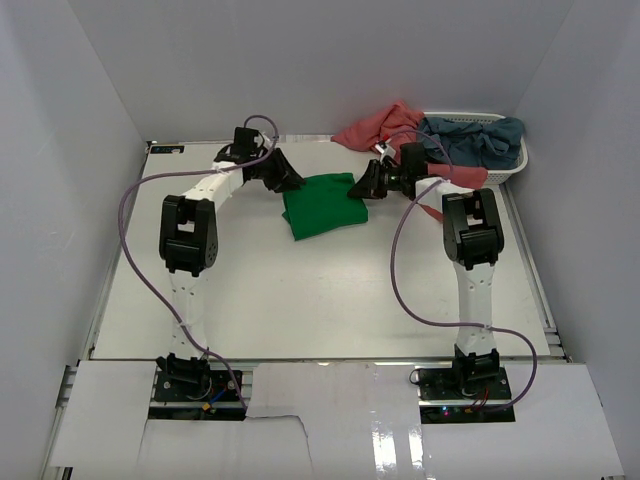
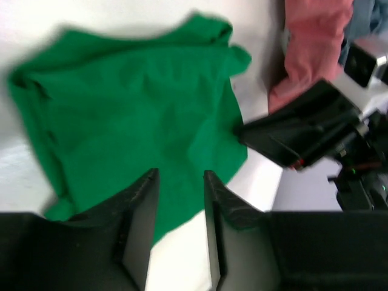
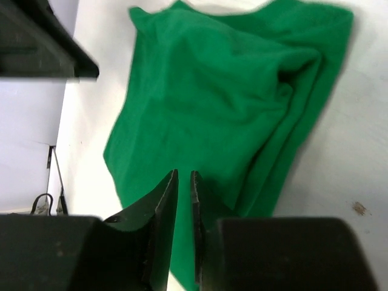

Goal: Fold and stack the t-shirts
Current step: Smooth out wrinkles on the folded tshirt

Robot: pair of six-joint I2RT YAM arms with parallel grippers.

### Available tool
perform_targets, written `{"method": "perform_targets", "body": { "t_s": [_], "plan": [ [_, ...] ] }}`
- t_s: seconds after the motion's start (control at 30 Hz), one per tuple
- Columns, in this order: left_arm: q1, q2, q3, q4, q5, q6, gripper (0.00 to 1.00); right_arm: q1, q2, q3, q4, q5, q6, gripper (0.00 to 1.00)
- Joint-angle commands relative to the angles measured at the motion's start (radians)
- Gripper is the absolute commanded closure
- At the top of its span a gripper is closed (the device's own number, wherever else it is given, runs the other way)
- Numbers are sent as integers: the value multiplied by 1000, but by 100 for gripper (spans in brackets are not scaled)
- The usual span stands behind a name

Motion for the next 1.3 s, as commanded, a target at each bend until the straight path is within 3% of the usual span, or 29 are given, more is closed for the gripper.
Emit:
{"method": "perform_targets", "body": {
  "t_s": [0.0,0.1,0.13,0.17,0.37,0.63,0.8,1.27],
  "plan": [
    [-58,-57,-53,12,151,88,63,8,38,44,-37,-7,-39,81],
    [-89,-34,-94,18,196,111,82,11,61,48,-45,9,-40,89],
    [-95,-30,-105,20,200,122,96,13,67,51,-59,18,-45,92],
    [-102,-25,-114,20,199,125,100,14,78,56,-73,29,-49,92],
    [-115,-37,-185,0,174,160,100,24,52,24,-185,125,-108,92],
    [-121,-154,-379,-37,93,231,100,70,-155,-304,-157,257,-145,92],
    [-127,-240,-508,-32,85,254,100,111,-261,-424,-163,282,-161,92],
    [-228,-658,-956,40,67,156,100,212,-578,-791,-180,374,-162,92]
  ]
}}
